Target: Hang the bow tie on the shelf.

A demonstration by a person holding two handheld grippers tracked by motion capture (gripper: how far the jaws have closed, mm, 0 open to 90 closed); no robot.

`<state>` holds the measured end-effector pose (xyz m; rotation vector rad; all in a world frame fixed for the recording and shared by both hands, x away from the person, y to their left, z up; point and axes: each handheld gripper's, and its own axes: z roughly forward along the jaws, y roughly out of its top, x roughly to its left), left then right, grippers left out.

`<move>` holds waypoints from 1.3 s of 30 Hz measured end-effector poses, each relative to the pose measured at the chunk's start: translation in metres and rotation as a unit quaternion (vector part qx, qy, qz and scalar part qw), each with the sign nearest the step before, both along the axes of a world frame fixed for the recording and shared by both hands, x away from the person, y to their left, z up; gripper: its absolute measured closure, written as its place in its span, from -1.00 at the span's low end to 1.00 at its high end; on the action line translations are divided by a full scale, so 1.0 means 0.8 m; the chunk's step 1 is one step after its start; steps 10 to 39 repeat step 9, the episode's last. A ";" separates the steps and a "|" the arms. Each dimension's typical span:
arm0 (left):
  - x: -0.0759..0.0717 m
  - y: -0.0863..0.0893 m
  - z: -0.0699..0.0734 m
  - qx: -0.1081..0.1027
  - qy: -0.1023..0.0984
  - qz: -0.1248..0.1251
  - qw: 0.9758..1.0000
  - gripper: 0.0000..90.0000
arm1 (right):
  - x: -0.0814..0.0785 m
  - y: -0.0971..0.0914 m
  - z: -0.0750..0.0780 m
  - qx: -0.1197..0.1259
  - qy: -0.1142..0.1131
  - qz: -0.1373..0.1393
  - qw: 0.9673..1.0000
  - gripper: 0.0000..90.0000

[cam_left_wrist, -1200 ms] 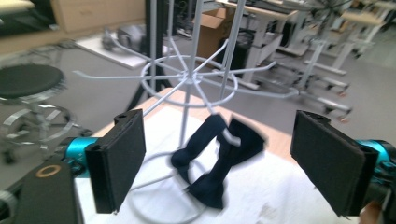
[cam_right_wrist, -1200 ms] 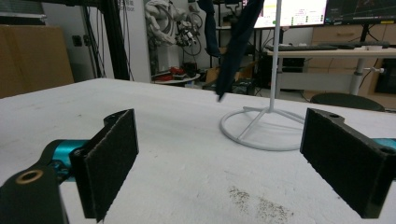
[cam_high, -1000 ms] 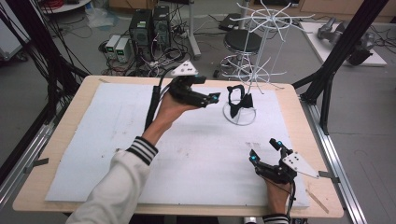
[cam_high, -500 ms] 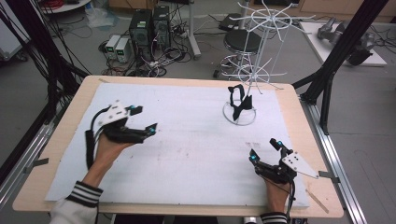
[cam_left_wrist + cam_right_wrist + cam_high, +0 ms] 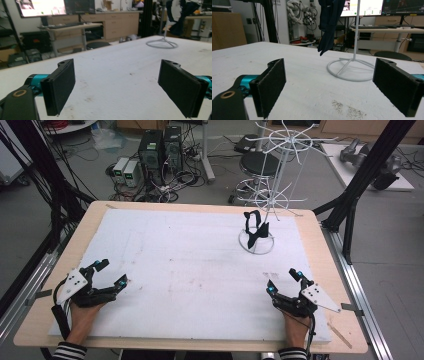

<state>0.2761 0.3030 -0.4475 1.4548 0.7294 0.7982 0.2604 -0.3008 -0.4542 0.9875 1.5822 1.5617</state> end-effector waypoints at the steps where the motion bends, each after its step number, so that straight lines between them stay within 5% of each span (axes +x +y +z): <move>1: 0.002 0.002 -0.001 -0.010 0.001 -0.001 1.000 -0.69 | 0.000 0.000 0.000 0.000 0.000 0.000 1.000 -0.77; 4: 0.005 0.005 -0.008 -0.019 0.009 0.021 1.000 -0.68 | 0.000 0.000 0.000 0.000 -0.001 0.000 1.000 -0.77; 39: 0.005 0.004 -0.009 -0.013 0.007 0.019 1.000 -0.68 | -0.001 0.001 0.000 -0.003 -0.003 0.001 1.000 -0.77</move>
